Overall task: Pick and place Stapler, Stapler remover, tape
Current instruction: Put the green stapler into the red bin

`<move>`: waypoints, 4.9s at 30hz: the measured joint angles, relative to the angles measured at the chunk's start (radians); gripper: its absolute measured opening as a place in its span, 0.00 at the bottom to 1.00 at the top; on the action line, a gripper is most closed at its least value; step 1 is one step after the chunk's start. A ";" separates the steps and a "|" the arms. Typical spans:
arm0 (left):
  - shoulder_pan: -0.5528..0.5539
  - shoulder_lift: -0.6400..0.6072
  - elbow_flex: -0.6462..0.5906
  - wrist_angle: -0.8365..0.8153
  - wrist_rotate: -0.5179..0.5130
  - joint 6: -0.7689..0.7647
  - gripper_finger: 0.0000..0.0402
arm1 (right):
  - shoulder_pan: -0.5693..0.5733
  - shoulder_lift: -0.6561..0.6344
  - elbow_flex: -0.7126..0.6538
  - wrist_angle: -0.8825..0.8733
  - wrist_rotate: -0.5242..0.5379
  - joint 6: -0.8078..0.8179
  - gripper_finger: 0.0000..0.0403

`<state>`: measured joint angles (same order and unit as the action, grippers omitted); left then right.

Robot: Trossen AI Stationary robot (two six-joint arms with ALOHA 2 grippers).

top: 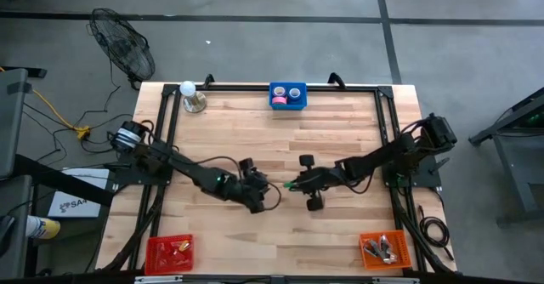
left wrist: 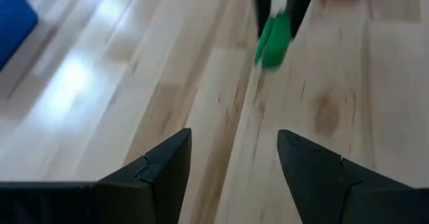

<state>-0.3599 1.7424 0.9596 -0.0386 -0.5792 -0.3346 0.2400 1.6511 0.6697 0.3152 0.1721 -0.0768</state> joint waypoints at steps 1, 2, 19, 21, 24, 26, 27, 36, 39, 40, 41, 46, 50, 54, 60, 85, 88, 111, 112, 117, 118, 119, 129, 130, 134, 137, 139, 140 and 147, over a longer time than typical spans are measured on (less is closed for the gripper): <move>0.009 0.000 0.000 0.024 0.010 0.023 0.54 | -0.009 -0.001 0.000 0.017 -0.012 -0.011 0.10; 0.017 0.000 0.000 0.047 0.027 0.042 0.54 | -0.017 -0.001 0.001 0.033 -0.027 -0.021 0.10; 0.087 0.000 0.000 0.215 0.130 0.173 0.54 | -0.097 -0.002 0.001 0.130 -0.107 -0.124 0.10; 0.093 0.000 0.000 0.221 0.127 0.178 0.54 | -0.099 -0.002 0.002 0.140 -0.111 -0.133 0.10; 0.093 0.000 0.000 0.223 0.125 0.181 0.54 | -0.099 -0.003 0.002 0.148 -0.112 -0.134 0.10; 0.093 0.000 0.000 0.223 0.120 0.181 0.54 | -0.099 -0.003 0.002 0.150 -0.112 -0.134 0.10; 0.093 0.000 0.000 0.223 0.120 0.181 0.54 | -0.099 -0.003 0.002 0.150 -0.112 -0.135 0.10; 0.093 0.000 0.000 0.224 0.124 0.181 0.43 | -0.099 -0.004 0.003 0.181 -0.114 -0.149 0.10; 0.092 0.000 0.000 0.224 0.124 0.181 0.38 | -0.099 -0.004 0.003 0.181 -0.120 -0.148 0.10; 0.092 0.000 0.000 0.224 0.124 0.181 0.37 | -0.099 -0.004 0.003 0.181 -0.120 -0.148 0.10; 0.092 0.000 0.000 0.224 0.124 0.181 0.36 | -0.099 -0.004 0.003 0.181 -0.120 -0.148 0.10; 0.092 0.000 0.000 0.243 0.125 0.181 0.31 | -0.099 -0.004 0.003 0.180 -0.120 -0.145 0.10; 0.092 0.000 0.000 0.258 0.125 0.181 0.29 | -0.099 -0.004 0.003 0.180 -0.120 -0.145 0.10; 0.092 0.000 0.000 0.253 0.144 0.181 0.29 | -0.099 -0.004 0.003 0.180 -0.120 -0.145 0.10; 0.092 0.000 0.000 0.248 0.150 0.181 0.29 | -0.098 -0.004 0.003 0.179 -0.121 -0.146 0.10; 0.092 0.000 0.001 0.203 0.144 0.170 0.16 | -0.102 -0.004 0.003 0.140 -0.088 -0.091 0.26; 0.092 0.000 0.001 0.178 0.125 0.165 0.16 | -0.103 -0.004 0.003 0.076 -0.055 -0.073 0.32; 0.056 0.000 0.251 -0.579 0.138 -0.055 0.16 | -0.103 -0.004 0.003 -0.227 -0.028 0.061 0.39; 0.044 0.000 0.259 -0.617 0.140 -0.075 0.16 | -0.103 -0.004 0.003 -0.234 -0.028 0.068 0.39; -0.029 0.000 0.301 -0.826 0.144 -0.233 0.16 | -0.103 -0.004 0.003 -0.244 -0.020 0.077 0.39; -0.045 0.000 0.309 -0.872 0.146 -0.275 0.16 | -0.103 -0.004 0.003 -0.244 -0.020 0.077 0.39; -0.063 0.000 0.316 -0.911 0.151 -0.319 0.16 | -0.103 -0.004 0.003 -0.244 -0.020 0.077 0.39; -0.277 0.000 0.392 -1.180 0.311 -0.775 0.16 | -0.103 -0.004 0.003 -0.243 -0.018 0.093 0.39; -0.297 0.000 0.401 -1.186 0.334 -0.819 0.16 | -0.103 -0.004 0.003 -0.243 -0.017 0.098 0.39; -0.369 0.000 0.438 -1.199 0.456 -0.986 0.16 | -0.103 -0.004 0.003 -0.240 -0.023 0.099 0.39; -0.415 0.000 0.468 -1.203 0.581 -1.109 0.16 | -0.103 -0.004 0.003 -0.235 -0.024 0.098 0.39; -0.446 0.000 0.486 -1.215 0.675 -1.206 0.16 | -0.102 -0.004 0.003 -0.235 -0.024 0.099 0.39; -0.460 0.000 0.492 -1.216 0.719 -1.254 0.16 | -0.102 -0.004 0.003 -0.235 -0.024 0.099 0.39; -0.567 0.000 0.498 -1.192 0.833 -1.530 0.16 | -0.102 -0.004 0.002 -0.214 -0.025 0.096 0.39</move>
<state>-0.9273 1.7424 1.4579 -1.2310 0.2542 -1.8648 0.1379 1.6474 0.6720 0.1011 0.1474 0.0196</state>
